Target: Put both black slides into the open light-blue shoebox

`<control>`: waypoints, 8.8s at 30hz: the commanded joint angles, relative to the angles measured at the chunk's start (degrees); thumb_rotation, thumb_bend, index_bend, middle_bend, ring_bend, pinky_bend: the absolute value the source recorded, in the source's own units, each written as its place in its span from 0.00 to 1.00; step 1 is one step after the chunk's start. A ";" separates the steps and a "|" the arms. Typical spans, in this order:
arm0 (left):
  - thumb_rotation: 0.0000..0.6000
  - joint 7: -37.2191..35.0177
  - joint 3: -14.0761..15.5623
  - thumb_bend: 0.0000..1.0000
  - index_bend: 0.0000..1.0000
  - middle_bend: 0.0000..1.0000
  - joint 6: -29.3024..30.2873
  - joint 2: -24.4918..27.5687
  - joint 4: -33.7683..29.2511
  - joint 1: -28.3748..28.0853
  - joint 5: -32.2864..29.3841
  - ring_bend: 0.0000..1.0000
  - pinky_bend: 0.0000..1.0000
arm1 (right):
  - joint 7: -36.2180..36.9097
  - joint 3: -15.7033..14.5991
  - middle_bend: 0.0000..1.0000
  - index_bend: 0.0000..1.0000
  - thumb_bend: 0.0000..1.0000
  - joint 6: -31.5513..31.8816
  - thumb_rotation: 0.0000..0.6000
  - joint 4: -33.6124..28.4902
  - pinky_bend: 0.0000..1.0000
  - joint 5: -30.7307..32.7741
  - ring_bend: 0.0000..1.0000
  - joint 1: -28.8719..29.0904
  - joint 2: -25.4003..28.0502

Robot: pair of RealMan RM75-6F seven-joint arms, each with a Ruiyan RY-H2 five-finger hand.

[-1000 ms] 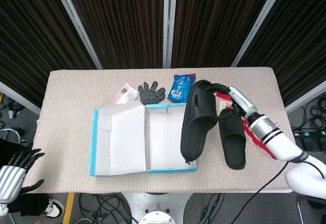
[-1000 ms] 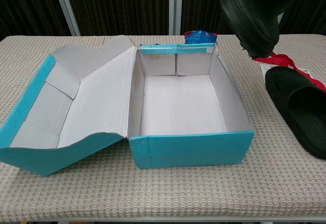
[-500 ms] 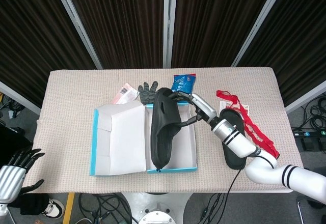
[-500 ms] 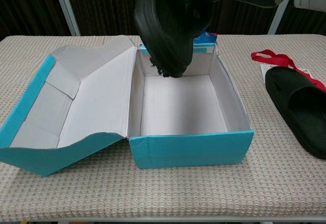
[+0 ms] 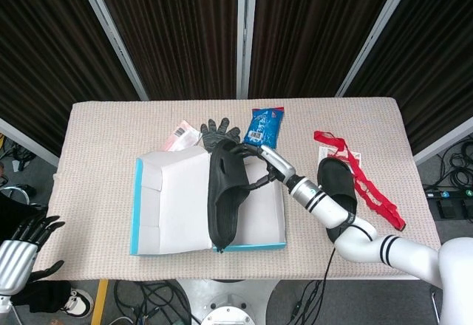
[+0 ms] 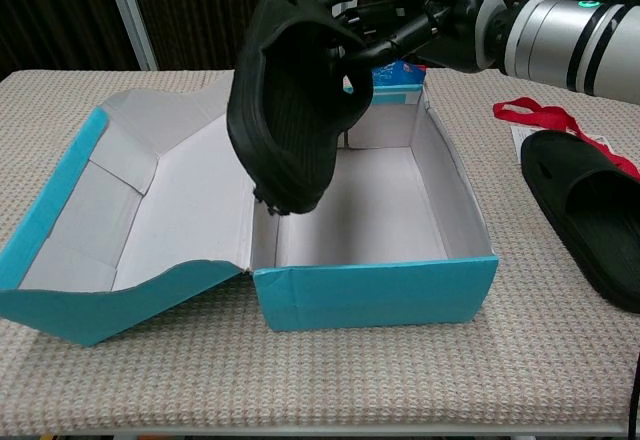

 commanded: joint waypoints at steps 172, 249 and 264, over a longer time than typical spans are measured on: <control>1.00 0.00 0.00 0.14 0.22 0.17 0.00 0.00 0.00 0.00 0.00 0.09 0.15 | -30.12 -24.97 0.07 0.00 0.02 -29.93 1.00 -13.00 0.17 12.55 0.00 13.89 29.83; 1.00 -16.79 -3.77 0.14 0.22 0.17 -7.58 -5.27 14.84 -3.19 -7.79 0.09 0.15 | -74.60 -20.81 0.58 0.48 0.16 4.92 1.00 -22.28 0.53 52.08 0.48 4.61 26.40; 1.00 -15.31 -4.35 0.14 0.22 0.17 -6.87 -4.37 12.32 -3.40 -7.93 0.09 0.15 | -40.26 -5.05 0.61 0.52 0.17 9.25 1.00 -30.85 0.56 22.52 0.50 -8.07 35.70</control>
